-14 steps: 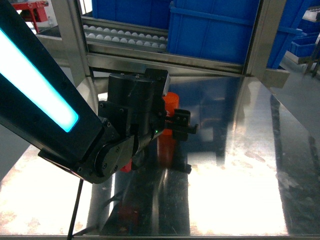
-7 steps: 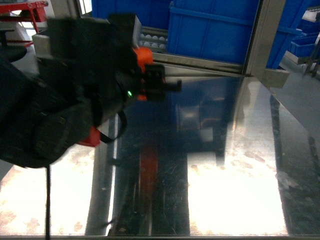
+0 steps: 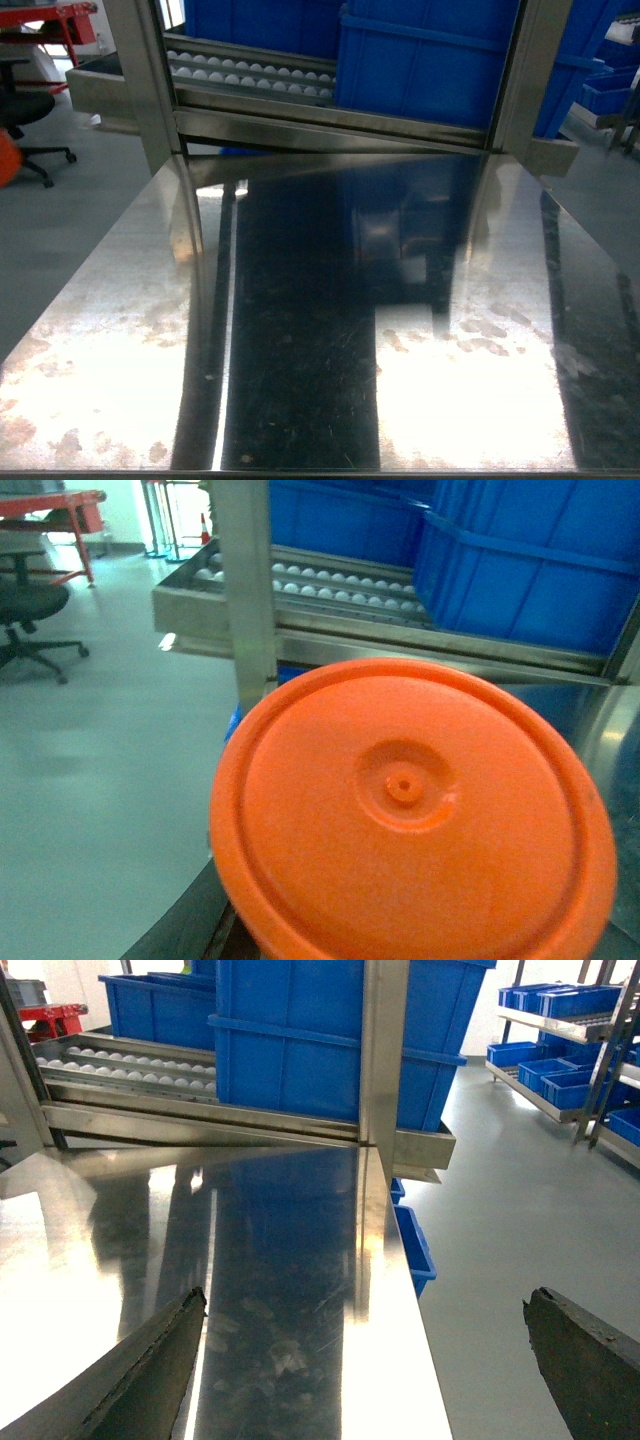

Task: Pick capacitor and pack into box

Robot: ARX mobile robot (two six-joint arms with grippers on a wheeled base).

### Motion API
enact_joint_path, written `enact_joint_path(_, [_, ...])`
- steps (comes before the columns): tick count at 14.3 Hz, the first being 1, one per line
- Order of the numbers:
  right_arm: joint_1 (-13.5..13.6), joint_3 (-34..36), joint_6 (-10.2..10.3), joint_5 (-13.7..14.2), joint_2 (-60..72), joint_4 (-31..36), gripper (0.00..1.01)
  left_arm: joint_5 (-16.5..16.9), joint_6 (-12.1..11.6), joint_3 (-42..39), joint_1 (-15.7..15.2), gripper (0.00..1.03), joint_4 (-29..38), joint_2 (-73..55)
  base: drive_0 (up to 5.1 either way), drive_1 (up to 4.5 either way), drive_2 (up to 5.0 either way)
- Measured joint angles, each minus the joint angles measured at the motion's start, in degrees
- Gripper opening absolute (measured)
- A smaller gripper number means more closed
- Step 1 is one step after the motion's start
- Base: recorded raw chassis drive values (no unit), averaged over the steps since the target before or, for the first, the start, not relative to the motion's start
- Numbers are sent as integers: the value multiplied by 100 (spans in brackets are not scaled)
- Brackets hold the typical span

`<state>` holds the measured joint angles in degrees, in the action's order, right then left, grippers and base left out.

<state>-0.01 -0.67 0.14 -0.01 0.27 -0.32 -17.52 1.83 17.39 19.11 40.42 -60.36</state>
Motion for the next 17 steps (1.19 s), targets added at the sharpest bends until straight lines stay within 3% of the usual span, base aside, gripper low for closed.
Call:
enact_joint_path(1, [0, 0, 0, 0, 0, 2, 98, -50, 79, -199, -24, 45, -466, 774, 0, 0, 0])
enact_joint_path(3, [0, 0, 0, 0, 0, 2, 98, -46, 120, -133, -20, 45, -363, 953, 0, 0, 0])
enact_joint_path(4, [0, 0, 2, 0, 0, 2, 98, -17, 46, -164, -68, 45, -664, 966, 0, 0, 0])
enact_joint_path(7, [0, 0, 0, 0, 0, 2, 98, 446, -81, -745, -678, 45, -796, 1799, 0, 0, 0])
enact_joint_path(12, [0, 0, 0, 0, 0, 2, 98, 1084, -81, -1292, -1274, 44, -1353, 2855, 0, 0, 0])
enact_joint_path(13, [0, 0, 0, 0, 0, 2, 98, 1266, -83, -1373, -1436, 44, -1506, 3049, 0, 0, 0])
enact_joint_path(14, [0, 0, 0, -2, 0, 7, 98, 1705, -90, -1440, -1843, 44, -1659, 3263, 0, 0, 0])
enact_joint_path(16, [0, 0, 0, -2, 0, 2, 98, 1753, -87, -1497, -1923, 44, -1895, 3622, 0, 0, 0])
enact_joint_path(17, [0, 0, 2, 2, 0, 2, 98, 1759, -87, -1633, -1891, 44, -1694, 3713, 0, 0, 0])
